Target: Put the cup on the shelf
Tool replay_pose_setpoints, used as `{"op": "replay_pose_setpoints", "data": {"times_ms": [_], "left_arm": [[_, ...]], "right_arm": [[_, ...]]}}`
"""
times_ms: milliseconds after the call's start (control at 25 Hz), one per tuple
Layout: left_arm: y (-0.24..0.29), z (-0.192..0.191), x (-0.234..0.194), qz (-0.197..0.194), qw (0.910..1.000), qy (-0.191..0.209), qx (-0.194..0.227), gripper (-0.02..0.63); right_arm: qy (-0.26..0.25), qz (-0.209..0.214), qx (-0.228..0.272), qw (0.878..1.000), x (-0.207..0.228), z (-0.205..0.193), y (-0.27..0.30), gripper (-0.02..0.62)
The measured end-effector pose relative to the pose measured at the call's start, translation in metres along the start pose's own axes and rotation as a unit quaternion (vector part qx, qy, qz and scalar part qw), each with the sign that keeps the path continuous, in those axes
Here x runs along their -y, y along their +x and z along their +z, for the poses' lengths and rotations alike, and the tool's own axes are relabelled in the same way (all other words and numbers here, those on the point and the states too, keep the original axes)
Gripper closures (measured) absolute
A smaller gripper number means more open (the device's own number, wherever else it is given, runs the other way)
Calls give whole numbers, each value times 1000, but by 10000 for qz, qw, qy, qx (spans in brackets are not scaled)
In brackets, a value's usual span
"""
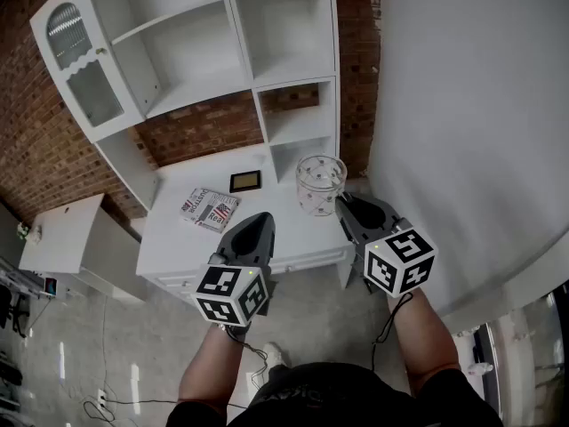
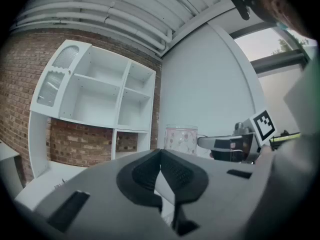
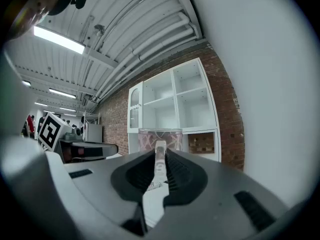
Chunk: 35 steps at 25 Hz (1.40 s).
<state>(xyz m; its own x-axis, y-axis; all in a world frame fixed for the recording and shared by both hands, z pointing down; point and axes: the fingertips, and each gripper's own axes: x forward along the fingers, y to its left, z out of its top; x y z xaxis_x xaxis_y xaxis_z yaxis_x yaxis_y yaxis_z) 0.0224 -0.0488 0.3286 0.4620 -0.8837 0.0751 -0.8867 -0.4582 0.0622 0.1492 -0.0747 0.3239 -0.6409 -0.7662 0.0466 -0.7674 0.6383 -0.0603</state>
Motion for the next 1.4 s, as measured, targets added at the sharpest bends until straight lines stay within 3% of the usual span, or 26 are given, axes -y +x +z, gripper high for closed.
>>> {"op": "replay_pose_setpoints", "data": {"times_ms": [800,1400], "left_arm": [[-2,-2,-7,-58,10000,-38,-4,600],[-3,-5,-71,-143,9998,-100,-79,600]], "right_arm": [[26,10,-35,10000,-7,2,10,558],[84,-2,-185,9998,-35,-3,72,558]]}}
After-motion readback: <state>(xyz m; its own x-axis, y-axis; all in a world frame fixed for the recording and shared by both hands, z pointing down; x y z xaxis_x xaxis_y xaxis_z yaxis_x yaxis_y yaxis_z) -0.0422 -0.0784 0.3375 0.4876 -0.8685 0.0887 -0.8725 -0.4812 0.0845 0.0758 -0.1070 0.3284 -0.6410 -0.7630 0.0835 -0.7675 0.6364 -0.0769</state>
